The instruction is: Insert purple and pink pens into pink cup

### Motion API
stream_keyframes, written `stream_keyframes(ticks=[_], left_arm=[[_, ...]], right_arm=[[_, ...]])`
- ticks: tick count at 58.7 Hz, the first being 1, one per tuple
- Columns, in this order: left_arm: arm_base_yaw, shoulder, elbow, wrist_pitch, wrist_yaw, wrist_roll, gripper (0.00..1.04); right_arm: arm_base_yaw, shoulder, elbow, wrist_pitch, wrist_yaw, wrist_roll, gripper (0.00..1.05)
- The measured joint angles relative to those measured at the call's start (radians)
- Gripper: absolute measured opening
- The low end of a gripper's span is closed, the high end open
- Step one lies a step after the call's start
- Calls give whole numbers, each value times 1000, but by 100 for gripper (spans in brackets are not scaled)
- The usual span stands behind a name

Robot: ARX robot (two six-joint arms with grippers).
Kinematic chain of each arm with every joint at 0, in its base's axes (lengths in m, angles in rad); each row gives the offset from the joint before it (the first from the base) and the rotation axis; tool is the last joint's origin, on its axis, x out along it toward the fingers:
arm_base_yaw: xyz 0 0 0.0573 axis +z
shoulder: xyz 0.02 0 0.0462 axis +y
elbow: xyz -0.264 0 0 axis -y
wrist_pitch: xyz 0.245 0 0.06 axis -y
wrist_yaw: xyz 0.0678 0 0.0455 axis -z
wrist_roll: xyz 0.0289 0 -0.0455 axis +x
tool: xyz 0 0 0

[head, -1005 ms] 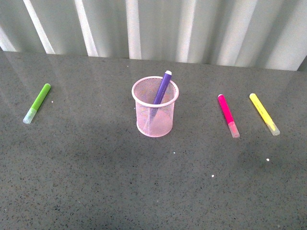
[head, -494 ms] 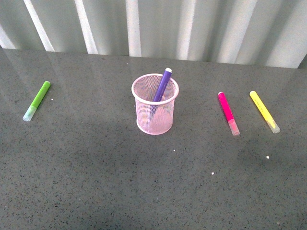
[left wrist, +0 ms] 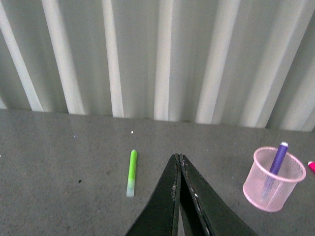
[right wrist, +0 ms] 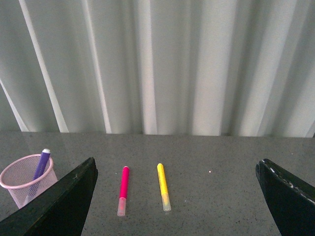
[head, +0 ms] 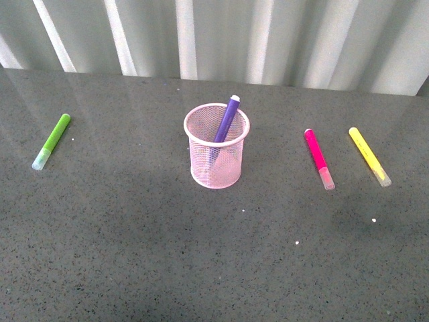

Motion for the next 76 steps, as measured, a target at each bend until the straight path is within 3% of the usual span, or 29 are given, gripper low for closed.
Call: stream_keyframes(ticks=[5, 22, 38, 43, 47, 53, 58, 65, 76], left_arm=[[0, -105, 0, -126, 0, 0, 4], [0, -132, 0, -134, 0, 0, 5], [0, -133, 0, -134, 0, 0, 57], [0, -132, 0, -134, 1, 0, 71], [0, -135, 0, -134, 3, 0, 84], [0, -134, 0, -134, 1, 1, 100], [0, -135, 0, -134, 2, 2, 98], [0, -135, 0, -134, 3, 3, 98], [0, -135, 0, -134, 0, 2, 98]], right_arm=[[0, 0, 0, 0, 0, 0, 98], [0, 0, 0, 0, 0, 0, 98], [-3, 6, 2, -8, -11, -5, 98], [-76, 219, 141, -333, -243, -116, 98], [-119, 395, 196, -428, -317, -164, 98], [-155, 669, 248, -302, -319, -207, 98], [-145, 932, 337, -127, -336, -256, 98], [-119, 1300, 483, 101, -222, -313, 98], [-76, 1692, 706, 138, -171, -282, 98]])
